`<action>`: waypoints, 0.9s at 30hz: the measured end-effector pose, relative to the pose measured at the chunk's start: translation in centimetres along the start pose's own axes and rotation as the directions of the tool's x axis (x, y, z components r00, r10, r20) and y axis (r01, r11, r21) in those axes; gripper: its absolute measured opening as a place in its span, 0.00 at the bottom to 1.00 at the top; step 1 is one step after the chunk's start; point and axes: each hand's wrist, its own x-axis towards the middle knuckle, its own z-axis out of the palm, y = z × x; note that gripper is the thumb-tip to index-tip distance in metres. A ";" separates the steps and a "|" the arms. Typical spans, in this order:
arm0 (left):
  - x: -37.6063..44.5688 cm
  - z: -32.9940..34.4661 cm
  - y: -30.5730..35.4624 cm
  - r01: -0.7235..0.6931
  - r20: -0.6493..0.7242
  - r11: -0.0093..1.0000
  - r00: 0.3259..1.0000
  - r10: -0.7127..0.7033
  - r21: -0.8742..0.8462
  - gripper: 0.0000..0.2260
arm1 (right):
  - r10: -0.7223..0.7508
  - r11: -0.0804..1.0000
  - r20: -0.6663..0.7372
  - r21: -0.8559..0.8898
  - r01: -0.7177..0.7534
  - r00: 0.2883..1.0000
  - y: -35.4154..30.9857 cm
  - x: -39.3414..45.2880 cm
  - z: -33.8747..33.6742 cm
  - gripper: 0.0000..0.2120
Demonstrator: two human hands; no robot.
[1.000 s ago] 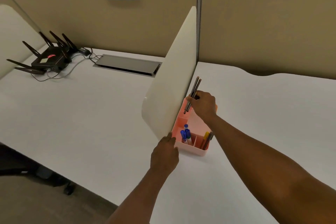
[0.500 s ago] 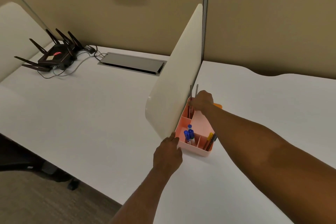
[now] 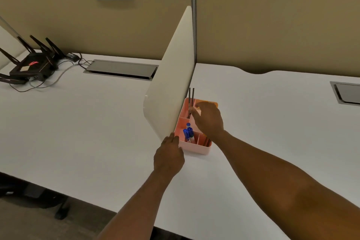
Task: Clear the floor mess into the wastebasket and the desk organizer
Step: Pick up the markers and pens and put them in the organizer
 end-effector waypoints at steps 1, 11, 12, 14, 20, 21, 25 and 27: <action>-0.4 -0.2 0.1 -0.012 -0.010 1.000 1.000 0.012 0.008 0.22 | -0.005 0.999 -0.003 -0.042 0.005 1.000 0.1 -1.0 -0.2 0.20; -7.6 -1.9 -0.9 -0.164 -0.085 0.986 0.983 0.161 -0.027 0.28 | 0.094 0.955 -0.072 -0.276 -0.111 0.993 -1.2 -14.3 -1.6 0.28; -8.9 -2.1 -1.2 -0.195 -0.098 0.981 0.976 0.192 -0.020 0.29 | 0.101 0.951 -0.089 -0.285 -0.122 0.991 -1.6 -16.2 -1.9 0.29; -10.5 -2.4 -1.7 -0.224 -0.123 0.975 0.967 0.222 -0.002 0.29 | 0.128 0.943 -0.102 -0.294 -0.153 0.987 -2.0 -19.1 -2.3 0.31; -19.7 -2.2 -5.9 -0.323 -0.076 0.946 0.944 0.322 0.005 0.35 | 0.242 0.893 -0.185 -0.341 -0.293 0.953 -5.6 -31.9 -0.7 0.33; -21.1 -2.1 -6.6 -0.338 -0.071 0.941 0.939 0.338 0.009 0.36 | 0.247 0.890 -0.190 -0.344 -0.300 0.950 -6.0 -33.9 -0.5 0.34; -26.3 -1.3 -8.4 -0.395 -0.042 0.919 0.918 0.395 0.004 0.33 | 0.262 0.876 -0.212 -0.357 -0.324 0.942 -7.3 -41.6 -0.2 0.35; -28.7 -0.9 -8.9 -0.420 -0.030 0.907 0.907 0.420 -0.014 0.33 | 0.276 0.872 -0.225 -0.350 -0.342 0.934 -7.6 -44.9 -0.2 0.36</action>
